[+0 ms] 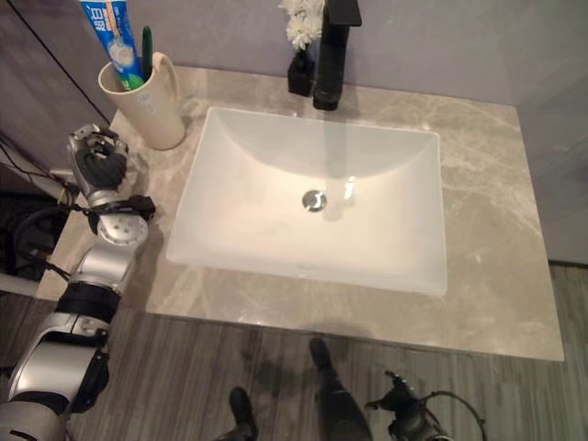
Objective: Put brush and paste in cup on sink, flatten towel.
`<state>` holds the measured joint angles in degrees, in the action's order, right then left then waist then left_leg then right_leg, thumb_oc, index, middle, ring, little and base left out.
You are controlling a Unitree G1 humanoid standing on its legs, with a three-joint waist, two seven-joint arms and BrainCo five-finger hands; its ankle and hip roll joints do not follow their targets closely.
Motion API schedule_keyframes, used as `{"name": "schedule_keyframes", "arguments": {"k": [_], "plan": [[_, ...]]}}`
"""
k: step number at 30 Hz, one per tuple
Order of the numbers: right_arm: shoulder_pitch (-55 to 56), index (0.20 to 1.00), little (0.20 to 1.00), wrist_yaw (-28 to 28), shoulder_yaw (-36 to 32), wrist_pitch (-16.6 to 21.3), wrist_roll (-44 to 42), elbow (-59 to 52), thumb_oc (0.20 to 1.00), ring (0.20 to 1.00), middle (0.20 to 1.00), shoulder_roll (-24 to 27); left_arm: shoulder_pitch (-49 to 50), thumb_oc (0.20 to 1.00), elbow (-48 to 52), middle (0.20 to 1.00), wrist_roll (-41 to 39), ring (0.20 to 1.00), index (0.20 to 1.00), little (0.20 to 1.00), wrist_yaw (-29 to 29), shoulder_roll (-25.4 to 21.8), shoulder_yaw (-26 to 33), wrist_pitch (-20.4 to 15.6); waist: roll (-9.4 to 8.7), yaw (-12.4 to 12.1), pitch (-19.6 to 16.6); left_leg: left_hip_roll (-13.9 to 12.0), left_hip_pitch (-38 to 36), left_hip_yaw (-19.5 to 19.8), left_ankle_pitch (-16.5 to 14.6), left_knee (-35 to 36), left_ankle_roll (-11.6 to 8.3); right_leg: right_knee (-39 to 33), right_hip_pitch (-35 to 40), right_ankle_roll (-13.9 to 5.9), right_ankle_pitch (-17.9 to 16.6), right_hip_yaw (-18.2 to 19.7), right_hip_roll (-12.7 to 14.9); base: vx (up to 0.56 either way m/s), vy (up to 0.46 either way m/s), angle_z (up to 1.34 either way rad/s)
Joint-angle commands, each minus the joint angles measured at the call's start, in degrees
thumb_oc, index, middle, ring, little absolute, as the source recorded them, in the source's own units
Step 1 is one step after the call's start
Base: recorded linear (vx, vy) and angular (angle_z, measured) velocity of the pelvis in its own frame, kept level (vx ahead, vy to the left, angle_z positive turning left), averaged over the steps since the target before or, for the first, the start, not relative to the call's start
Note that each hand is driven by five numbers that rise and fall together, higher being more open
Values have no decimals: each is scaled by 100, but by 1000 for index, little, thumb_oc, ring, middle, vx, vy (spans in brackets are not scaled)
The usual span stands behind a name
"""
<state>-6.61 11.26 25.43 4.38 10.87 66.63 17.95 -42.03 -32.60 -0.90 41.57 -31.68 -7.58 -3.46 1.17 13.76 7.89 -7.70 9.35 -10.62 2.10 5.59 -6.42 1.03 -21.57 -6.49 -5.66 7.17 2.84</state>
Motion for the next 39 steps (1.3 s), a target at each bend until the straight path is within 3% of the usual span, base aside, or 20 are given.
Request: {"name": "schedule_keyframes", "arguments": {"k": [1,13,18,23,34,39], "plan": [[14,1000,1000,160,117,112,-184,73,1000,1000,1000,-34,-267,200,-98,200,322,200,200,200,234,-322,101,-95,-189,21,-24,299,-1433,4,-832,-59,34,141,-747,-308,-801,-97,175,0,0,0],[137,1000,1000,149,121,139,-152,100,1000,1000,1000,32,-463,200,-445,200,346,200,200,200,229,-597,82,-49,-226,124,-78,272,-1400,-127,-819,-59,-14,73,-838,-308,-863,-1,87,-3,-8,-6],[116,1000,1000,124,132,196,-232,6,1000,1000,1000,107,-675,200,-805,200,519,200,200,200,42,-1052,-211,-25,-225,183,-81,264,-1388,-224,-801,-59,-53,15,-867,-314,-916,61,37,0,-4,-7],[102,1000,1000,118,144,196,-227,-12,1000,1000,1000,158,-857,200,-1101,200,518,200,200,200,-40,-1157,-406,-33,-196,217,-58,265,-1414,-256,-799,-59,-66,19,-875,-313,-931,85,28,0,0,-1],[88,1000,1000,177,137,211,-227,14,1000,1000,1000,136,-945,200,-1236,200,329,200,200,200,-34,-883,-452,-55,-141,263,-28,275,-1394,-259,-808,-59,-72,28,-937,-305,-940,102,18,1,0,-1],[87,1000,1000,229,81,186,-223,111,1000,1000,1000,72,-621,200,-912,200,85,200,200,200,-20,-420,-232,-138,-129,232,-20,258,-1428,-211,-835,-59,-49,76,-911,-295,-893,76,19,3,-1,2]]}}
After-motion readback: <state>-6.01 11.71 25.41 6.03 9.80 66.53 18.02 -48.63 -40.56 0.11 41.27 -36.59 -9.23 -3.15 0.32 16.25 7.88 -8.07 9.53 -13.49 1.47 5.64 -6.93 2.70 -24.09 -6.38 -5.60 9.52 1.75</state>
